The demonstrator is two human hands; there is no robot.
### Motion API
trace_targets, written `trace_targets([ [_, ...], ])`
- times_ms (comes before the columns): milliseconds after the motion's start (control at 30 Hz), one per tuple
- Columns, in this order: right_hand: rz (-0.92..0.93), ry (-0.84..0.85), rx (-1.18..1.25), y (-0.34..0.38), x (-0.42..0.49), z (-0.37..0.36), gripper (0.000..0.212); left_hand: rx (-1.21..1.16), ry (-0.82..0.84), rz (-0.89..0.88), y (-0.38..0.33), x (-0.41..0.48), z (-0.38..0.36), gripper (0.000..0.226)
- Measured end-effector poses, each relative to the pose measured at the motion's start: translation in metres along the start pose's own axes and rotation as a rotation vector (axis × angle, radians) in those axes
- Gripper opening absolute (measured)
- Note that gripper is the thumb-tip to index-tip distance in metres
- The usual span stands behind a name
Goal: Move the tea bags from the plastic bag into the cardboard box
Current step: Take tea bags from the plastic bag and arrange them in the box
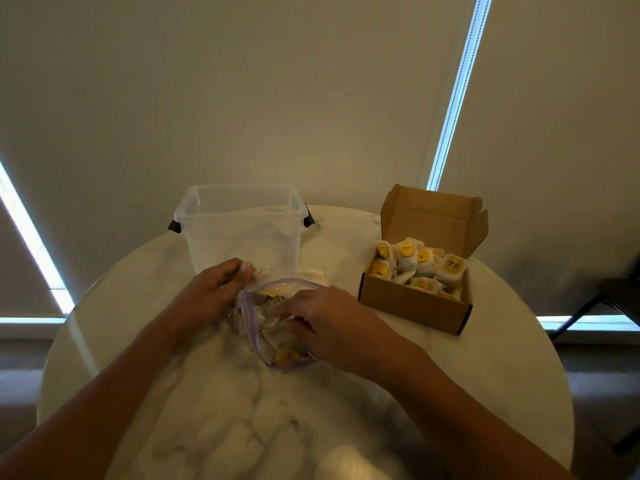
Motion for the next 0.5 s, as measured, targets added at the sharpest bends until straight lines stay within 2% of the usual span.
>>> trace_targets([
  [100, -0.053, 0.080, -0.134, -0.001, 0.005, -0.008, 0.044, 0.038, -0.001, -0.006, 0.001, 0.001, 0.000, 0.033],
  [233, -0.163, 0.162, -0.301, -0.002, 0.007, -0.010, 0.059, 0.092, 0.015, -0.010, 0.002, 0.000, 0.002, 0.037],
  [400, -0.236, 0.171, -0.323, -0.001, 0.007, -0.014, 0.048, 0.097, 0.026, -0.018, 0.003, 0.000, 0.001, 0.034],
  [500, -0.193, 0.071, -0.319, -0.003, 0.007, -0.009, 0.032, 0.102, 0.019, -0.020, 0.004, 0.001, 0.001, 0.036],
])
Point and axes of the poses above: each hand's wrist, its own x-axis towards the middle knuckle, its own z-axis out of the back of the hand, y = z × x, the point moved 2 cm from there along x, towards the middle knuckle, and after that the axes turned 1 degree about x, right-handed, at the moved point
